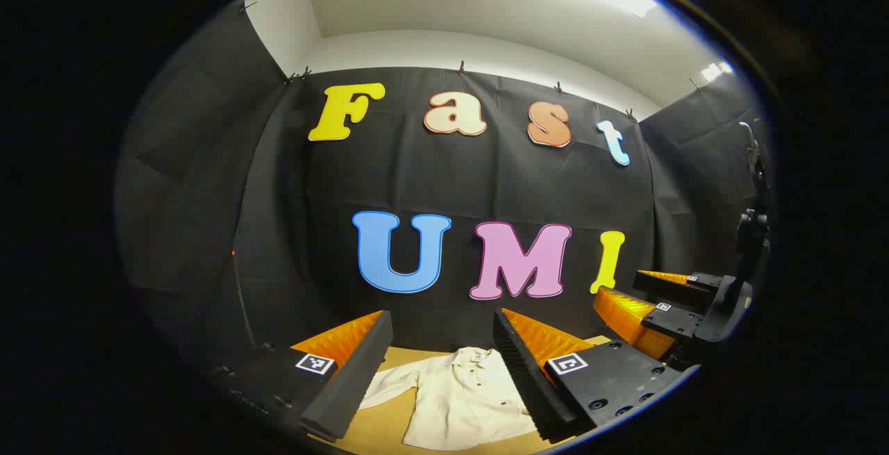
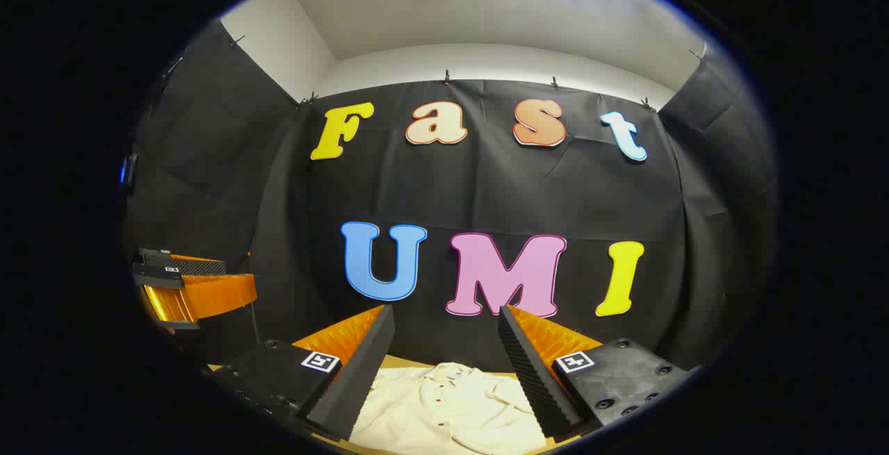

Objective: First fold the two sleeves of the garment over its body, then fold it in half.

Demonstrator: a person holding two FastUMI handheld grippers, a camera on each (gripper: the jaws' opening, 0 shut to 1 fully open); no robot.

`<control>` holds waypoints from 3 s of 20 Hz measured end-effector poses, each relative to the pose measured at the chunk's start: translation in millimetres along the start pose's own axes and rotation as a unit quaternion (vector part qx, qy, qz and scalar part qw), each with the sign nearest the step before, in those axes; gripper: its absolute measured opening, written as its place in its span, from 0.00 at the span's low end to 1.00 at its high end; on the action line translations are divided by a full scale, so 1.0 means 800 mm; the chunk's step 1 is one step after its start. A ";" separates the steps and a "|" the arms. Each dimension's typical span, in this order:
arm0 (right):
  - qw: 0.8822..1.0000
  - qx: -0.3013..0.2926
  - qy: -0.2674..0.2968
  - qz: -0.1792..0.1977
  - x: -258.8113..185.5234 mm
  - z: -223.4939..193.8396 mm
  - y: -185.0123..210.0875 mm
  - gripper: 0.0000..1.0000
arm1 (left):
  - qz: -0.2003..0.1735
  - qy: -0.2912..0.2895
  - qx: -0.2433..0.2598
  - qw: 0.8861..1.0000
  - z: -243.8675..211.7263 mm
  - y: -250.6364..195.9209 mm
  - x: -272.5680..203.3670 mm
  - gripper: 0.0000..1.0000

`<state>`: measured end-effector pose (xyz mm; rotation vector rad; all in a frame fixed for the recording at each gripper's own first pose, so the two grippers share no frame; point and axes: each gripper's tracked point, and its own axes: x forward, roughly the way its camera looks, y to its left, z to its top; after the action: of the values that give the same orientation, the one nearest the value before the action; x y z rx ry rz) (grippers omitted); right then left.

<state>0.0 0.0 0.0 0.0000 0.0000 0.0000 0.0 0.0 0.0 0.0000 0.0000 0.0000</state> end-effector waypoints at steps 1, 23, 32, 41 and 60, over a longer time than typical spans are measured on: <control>1.000 -0.001 -0.003 -0.005 0.002 0.000 -0.005 0.96 | -0.002 0.000 -0.001 1.000 -0.001 -0.002 0.005 0.96; 0.991 -0.016 0.063 -0.117 0.016 -0.069 -0.121 0.96 | -0.026 0.028 -0.008 0.999 -0.071 -0.017 0.102 0.96; 0.980 -0.020 0.139 -0.142 0.021 -0.133 -0.169 0.96 | -0.025 0.043 -0.005 0.999 -0.083 -0.025 0.105 0.96; 0.949 0.023 0.278 -0.149 0.049 -0.267 -0.254 0.96 | -0.011 0.059 -0.004 0.998 -0.100 -0.054 0.118 0.95; 0.832 0.055 0.502 -0.228 -0.043 -0.553 -0.515 0.98 | 0.027 0.109 0.014 0.994 -0.151 -0.203 0.185 0.96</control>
<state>-34.7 -412.4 -442.4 0.1171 1.0641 -0.4842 148.4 -162.2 -120.6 0.0272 0.2185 0.0543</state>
